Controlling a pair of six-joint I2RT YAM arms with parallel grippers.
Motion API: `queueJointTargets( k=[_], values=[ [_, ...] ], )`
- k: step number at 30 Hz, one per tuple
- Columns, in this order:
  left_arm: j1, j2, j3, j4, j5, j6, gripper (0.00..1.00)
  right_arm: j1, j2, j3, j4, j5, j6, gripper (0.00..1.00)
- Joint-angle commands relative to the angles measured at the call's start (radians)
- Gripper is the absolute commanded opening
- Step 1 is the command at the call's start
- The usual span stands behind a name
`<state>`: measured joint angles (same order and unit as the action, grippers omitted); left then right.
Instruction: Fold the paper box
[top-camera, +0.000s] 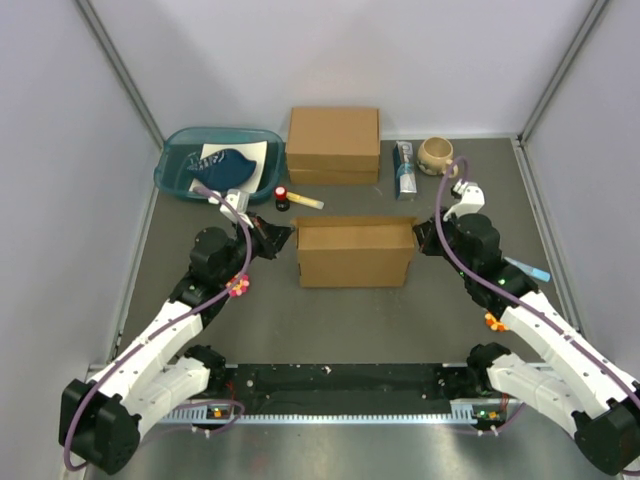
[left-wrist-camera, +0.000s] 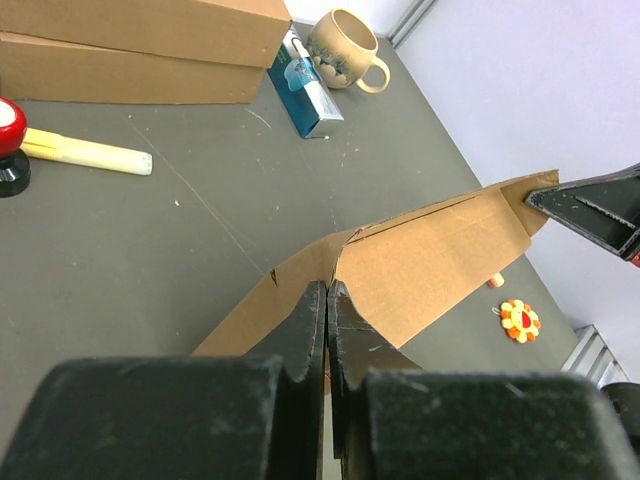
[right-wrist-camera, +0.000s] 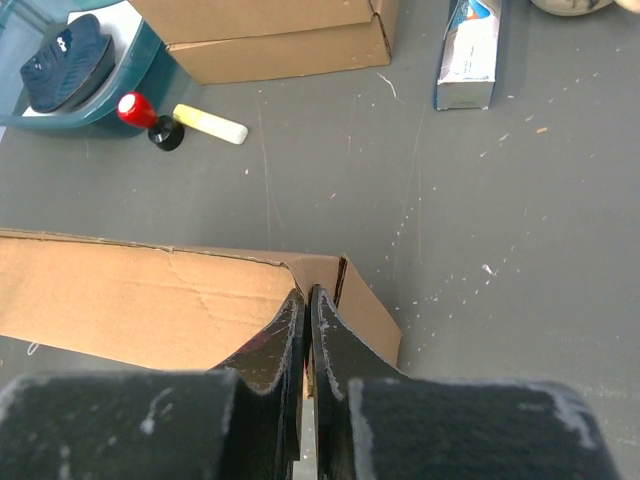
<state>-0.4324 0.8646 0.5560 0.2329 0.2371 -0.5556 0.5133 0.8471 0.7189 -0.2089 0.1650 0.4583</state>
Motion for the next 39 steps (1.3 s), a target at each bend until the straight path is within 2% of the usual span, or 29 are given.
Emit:
queueJointTargets(
  k=[1,6,7,11,18,26,30,34,37,39],
  values=[
    [-0.003,0.001,-0.007,0.063,0.010,-0.055,0.00,0.024,0.018,-0.021,-0.093,-0.002,-0.018,0.00],
    [-0.002,-0.001,0.045,-0.013,0.001,-0.064,0.01,0.028,0.023,-0.021,-0.113,-0.001,-0.041,0.00],
    [-0.002,0.001,0.057,-0.033,0.002,-0.055,0.02,0.027,0.021,-0.021,-0.116,0.002,-0.041,0.00],
    [-0.002,0.002,0.079,-0.101,-0.004,0.019,0.21,0.028,0.017,-0.018,-0.124,0.001,-0.047,0.00],
    [-0.002,-0.047,0.035,-0.144,-0.059,0.091,0.30,0.027,0.020,-0.009,-0.127,-0.005,-0.050,0.00],
    [-0.002,-0.049,0.039,-0.178,-0.076,0.141,0.36,0.028,0.023,0.002,-0.130,-0.004,-0.056,0.00],
    [-0.002,-0.042,0.041,-0.187,-0.096,0.160,0.43,0.028,0.027,0.002,-0.130,-0.009,-0.055,0.00],
    [-0.002,-0.047,0.050,-0.194,-0.111,0.192,0.43,0.028,0.032,0.005,-0.130,-0.012,-0.056,0.00],
    [-0.002,-0.044,0.050,-0.191,-0.101,0.195,0.36,0.028,0.033,0.005,-0.130,-0.012,-0.055,0.00],
    [-0.002,-0.041,0.048,-0.187,-0.087,0.192,0.28,0.028,0.035,0.007,-0.129,-0.012,-0.056,0.00]
  ],
)
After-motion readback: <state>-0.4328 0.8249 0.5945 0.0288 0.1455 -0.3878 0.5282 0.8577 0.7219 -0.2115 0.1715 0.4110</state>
